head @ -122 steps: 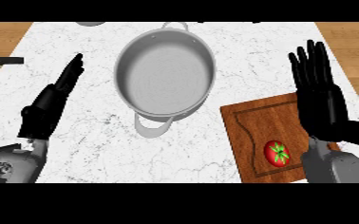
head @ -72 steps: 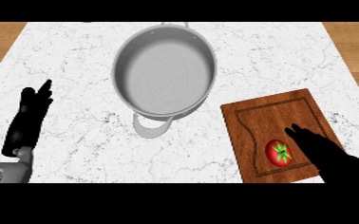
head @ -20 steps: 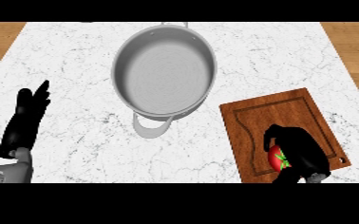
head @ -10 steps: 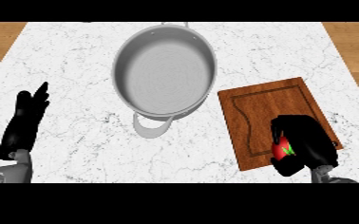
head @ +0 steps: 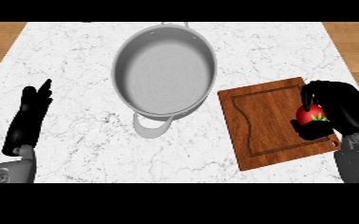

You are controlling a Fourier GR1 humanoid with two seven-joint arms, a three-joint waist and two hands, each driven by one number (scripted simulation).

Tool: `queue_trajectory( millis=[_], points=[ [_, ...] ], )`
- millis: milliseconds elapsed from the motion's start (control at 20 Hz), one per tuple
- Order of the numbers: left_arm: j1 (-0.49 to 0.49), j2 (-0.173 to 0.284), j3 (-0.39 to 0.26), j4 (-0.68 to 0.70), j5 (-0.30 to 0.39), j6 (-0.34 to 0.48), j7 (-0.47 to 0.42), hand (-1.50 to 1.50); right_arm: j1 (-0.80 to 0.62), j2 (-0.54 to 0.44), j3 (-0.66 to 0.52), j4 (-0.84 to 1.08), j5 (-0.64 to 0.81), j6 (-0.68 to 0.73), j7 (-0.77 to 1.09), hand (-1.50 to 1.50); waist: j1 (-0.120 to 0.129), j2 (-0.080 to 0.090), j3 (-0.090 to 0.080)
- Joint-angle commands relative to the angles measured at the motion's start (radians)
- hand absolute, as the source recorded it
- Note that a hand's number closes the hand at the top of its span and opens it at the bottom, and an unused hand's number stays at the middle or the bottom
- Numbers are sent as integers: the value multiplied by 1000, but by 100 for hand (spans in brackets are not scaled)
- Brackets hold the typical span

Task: Pick the tomato from the cutting board and place it in the pot

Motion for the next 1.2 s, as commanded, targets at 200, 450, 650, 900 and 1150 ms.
queue_trajectory(
  millis=[200,450,650,900,1150],
  points=[
    [1,-8,-5,-17,-3,2,3,0,-102,54,-94,-231,-127,-90,-36,150,-2,-4,0],
    [-10,9,11,-4,0,-5,18,0,-233,109,-103,-380,-223,-47,38,150,0,-4,-1],
    [53,0,15,-51,19,-23,-7,0,-368,103,-65,-465,-216,70,202,150,6,-3,-1],
    [5,-14,1,35,-12,-4,-32,0,-552,171,23,-508,-275,239,425,150,-2,-5,-2],
    [-33,-25,-13,34,-24,3,6,0,-744,287,137,-187,-163,127,468,150,14,3,-2]
  ],
)
